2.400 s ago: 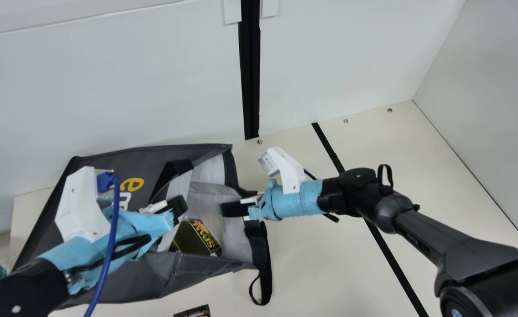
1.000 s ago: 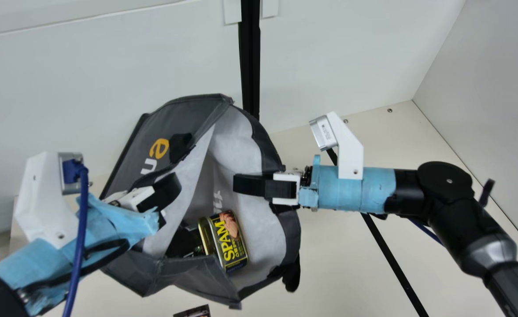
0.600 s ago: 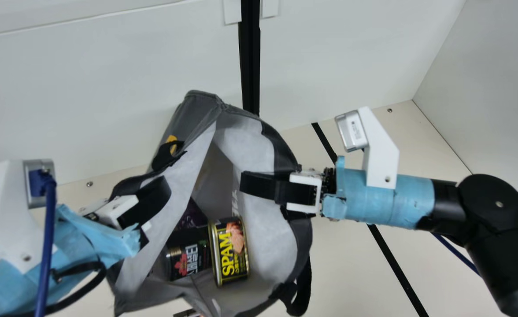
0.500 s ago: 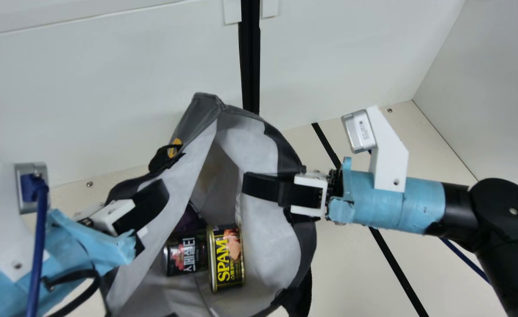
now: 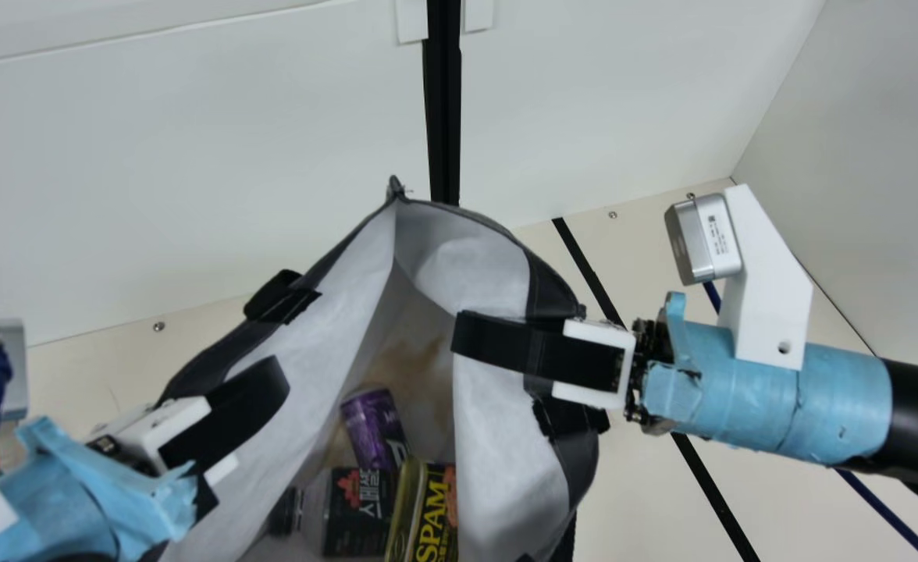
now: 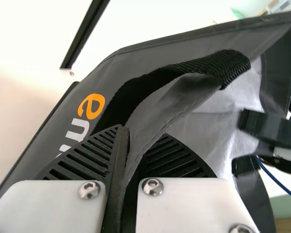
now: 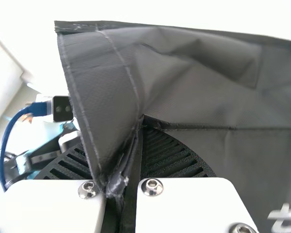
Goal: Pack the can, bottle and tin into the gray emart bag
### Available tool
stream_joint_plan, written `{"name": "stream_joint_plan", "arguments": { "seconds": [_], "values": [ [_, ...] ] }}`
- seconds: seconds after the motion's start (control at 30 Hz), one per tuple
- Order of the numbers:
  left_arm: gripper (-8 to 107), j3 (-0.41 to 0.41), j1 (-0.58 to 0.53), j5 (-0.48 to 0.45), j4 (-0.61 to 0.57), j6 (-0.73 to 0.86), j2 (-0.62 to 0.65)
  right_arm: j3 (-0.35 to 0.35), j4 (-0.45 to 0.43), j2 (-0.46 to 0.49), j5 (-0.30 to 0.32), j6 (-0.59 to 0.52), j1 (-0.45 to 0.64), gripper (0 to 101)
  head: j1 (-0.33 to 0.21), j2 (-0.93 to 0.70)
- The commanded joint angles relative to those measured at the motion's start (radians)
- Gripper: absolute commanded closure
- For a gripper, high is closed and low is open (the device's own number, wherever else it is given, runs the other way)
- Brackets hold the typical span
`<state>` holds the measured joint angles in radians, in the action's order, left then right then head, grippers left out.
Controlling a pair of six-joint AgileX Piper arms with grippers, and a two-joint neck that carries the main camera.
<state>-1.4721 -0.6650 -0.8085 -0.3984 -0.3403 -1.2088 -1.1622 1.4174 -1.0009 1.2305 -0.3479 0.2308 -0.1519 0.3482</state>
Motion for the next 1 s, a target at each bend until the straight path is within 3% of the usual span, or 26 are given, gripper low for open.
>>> {"name": "stream_joint_plan", "arguments": {
  "seconds": [0.0, 0.27, 0.53, 0.77, 0.97],
  "values": [
    [89, -0.031, -0.01, -0.066, 0.017, -0.05, 0.001, -0.016, -0.053, 0.01, -0.011, 0.083, 0.003, 101, -0.023, 0.001],
    [89, -0.144, -0.052, -0.25, 0.04, -0.141, -0.019, -0.088, -0.252, 0.044, -0.011, 0.252, -0.023, 101, -0.023, 0.001],
    [89, -0.222, -0.037, -0.403, -0.016, -0.136, -0.064, -0.144, -0.484, 0.054, -0.011, 0.408, -0.107, 101, -0.023, 0.001],
    [89, -0.174, 0.002, -0.411, -0.09, -0.065, -0.092, -0.159, -0.635, 0.043, -0.011, 0.473, -0.178, 101, -0.023, 0.001],
    [89, -0.151, 0.064, -0.411, -0.138, 0.025, -0.122, -0.161, -0.713, 0.022, -0.011, 0.457, -0.214, 101, -0.023, 0.001]
  ]
}}
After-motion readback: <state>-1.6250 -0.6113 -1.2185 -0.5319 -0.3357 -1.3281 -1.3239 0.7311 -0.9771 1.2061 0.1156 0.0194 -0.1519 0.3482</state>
